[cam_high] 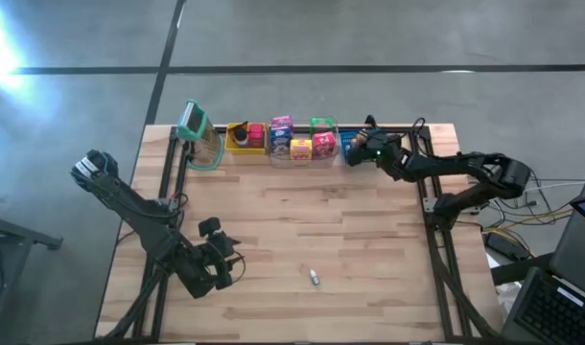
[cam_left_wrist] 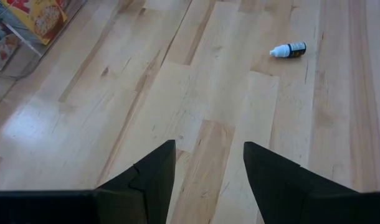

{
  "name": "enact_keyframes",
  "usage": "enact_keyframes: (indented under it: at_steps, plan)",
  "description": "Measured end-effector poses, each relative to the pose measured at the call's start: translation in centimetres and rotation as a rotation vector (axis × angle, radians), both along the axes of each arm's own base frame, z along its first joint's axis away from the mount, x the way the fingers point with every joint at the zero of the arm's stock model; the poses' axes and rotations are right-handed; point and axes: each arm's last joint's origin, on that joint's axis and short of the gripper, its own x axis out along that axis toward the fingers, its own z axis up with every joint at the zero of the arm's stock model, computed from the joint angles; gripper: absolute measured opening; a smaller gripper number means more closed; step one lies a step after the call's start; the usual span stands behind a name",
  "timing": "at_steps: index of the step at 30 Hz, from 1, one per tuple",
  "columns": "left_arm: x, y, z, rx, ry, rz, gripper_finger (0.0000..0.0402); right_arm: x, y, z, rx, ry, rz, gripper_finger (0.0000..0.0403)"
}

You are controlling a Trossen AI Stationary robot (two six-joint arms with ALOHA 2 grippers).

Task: Pick & Place Kitchen Items
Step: Adjust the yellow bottle on the blue bin

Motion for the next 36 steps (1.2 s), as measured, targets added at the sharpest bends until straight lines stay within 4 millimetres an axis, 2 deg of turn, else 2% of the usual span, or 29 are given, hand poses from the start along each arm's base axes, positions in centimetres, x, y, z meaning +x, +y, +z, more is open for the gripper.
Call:
enact_keyframes:
  at_steps: [10, 15, 24, 31, 36]
  plan:
    - [0.0, 0.0, 0.0, 0.000, 0.000, 0.000, 0.0195, -1.7, 2.2, 4.5, -0.059, -0.063, 0.057, 0.0073]
    - [0.0, 0.0, 0.0, 0.000, 0.001, 0.000, 0.0195, -3.0, 3.2, 6.0, -0.016, -0.096, 0.099, 0.0051]
    - [0.0, 0.0, 0.0, -0.003, 0.003, -0.003, 0.0195, -4.7, 6.3, 5.4, 0.091, 0.149, 0.289, 0.0011]
    - [0.0, 0.0, 0.0, -0.003, 0.003, -0.004, 0.0195, -4.5, 6.3, 6.0, 0.057, 0.096, 0.303, 0.0014]
    - [0.0, 0.0, 0.0, -0.003, 0.003, -0.003, 0.0195, -3.7, 5.8, 6.5, 0.058, -0.037, 0.276, 0.0010]
